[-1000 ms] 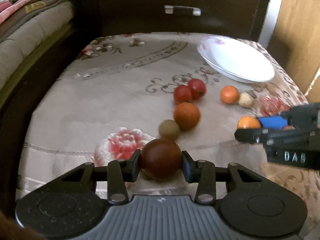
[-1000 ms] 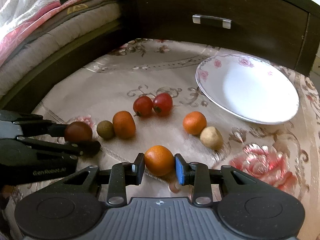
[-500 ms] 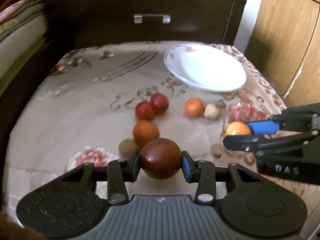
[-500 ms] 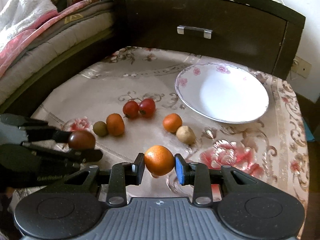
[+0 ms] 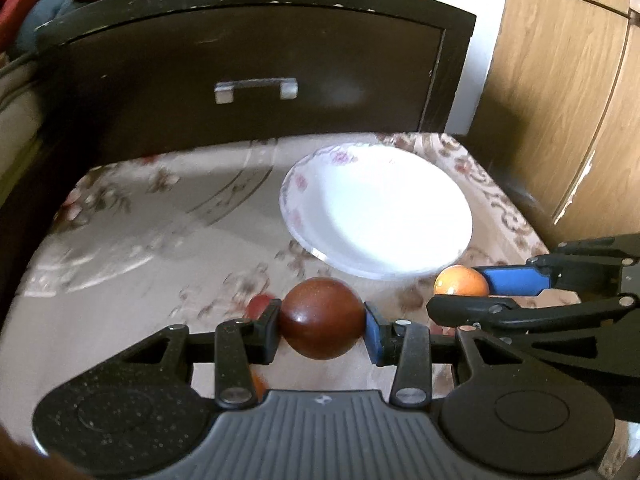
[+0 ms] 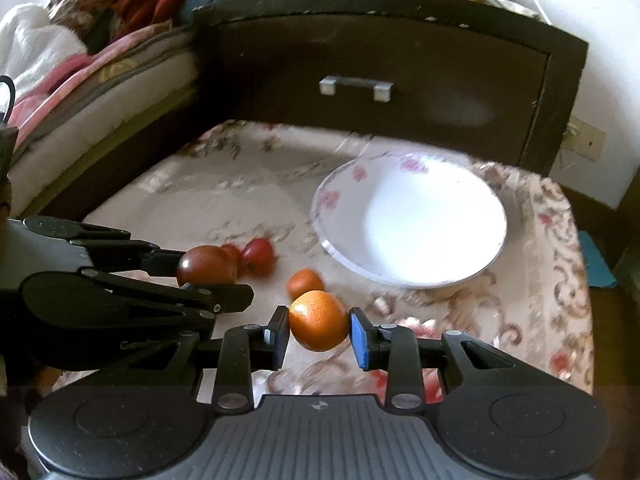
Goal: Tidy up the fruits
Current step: 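Carry both fruits to the white bowl and release them there, then move both open tools back toward the remaining fruits, then grasp the small brown kiwi with the left tool while the right tool grasps the beige potato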
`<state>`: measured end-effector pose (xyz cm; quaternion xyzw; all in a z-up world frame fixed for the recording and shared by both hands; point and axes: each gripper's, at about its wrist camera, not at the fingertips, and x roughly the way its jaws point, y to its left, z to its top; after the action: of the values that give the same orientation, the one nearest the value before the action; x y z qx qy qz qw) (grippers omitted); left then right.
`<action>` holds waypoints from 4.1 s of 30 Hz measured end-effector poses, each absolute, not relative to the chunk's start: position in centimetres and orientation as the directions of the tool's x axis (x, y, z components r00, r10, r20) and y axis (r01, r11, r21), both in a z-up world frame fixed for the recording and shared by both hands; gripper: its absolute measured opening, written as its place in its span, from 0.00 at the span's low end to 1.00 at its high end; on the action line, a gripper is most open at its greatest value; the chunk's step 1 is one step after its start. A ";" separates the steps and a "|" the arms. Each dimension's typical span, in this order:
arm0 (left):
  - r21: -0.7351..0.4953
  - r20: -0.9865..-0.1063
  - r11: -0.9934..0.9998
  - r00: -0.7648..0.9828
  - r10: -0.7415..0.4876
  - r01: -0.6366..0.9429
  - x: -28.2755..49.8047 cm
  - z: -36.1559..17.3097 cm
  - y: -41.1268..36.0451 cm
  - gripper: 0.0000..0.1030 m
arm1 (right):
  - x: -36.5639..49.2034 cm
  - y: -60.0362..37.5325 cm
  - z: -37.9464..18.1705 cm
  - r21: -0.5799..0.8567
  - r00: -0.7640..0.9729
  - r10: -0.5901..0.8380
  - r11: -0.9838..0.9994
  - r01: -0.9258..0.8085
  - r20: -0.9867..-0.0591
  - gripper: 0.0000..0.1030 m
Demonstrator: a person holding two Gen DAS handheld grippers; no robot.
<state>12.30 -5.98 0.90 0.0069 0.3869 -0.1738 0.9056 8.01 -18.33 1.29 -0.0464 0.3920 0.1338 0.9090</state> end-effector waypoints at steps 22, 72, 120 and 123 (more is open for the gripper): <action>-0.058 -0.713 0.937 0.642 -0.281 0.345 18.3 -0.2 -9.6 0.47 | 14.3 -22.9 0.1 0.042 0.690 0.151 0.984 -0.173 -0.708 0.26; -0.043 -0.700 0.948 0.668 -0.254 0.316 12.6 2.2 -4.1 0.51 | 10.6 -19.7 1.2 0.041 0.700 0.181 0.976 -0.212 -0.691 0.34; -0.019 -0.796 0.943 0.566 -0.216 0.332 9.0 -3.3 -0.6 0.32 | 9.4 -17.6 -1.6 0.056 0.582 0.240 0.947 -0.316 -0.777 0.39; -0.047 -0.791 0.937 0.561 -0.246 0.345 8.9 -3.1 -0.6 0.32 | 9.8 -17.7 -2.0 0.047 0.580 0.230 0.948 -0.314 -0.782 0.39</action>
<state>8.91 -0.62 -3.05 0.0567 0.4375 -0.1675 0.8816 9.75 -17.70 -2.01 -0.0484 0.4321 0.1532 0.8874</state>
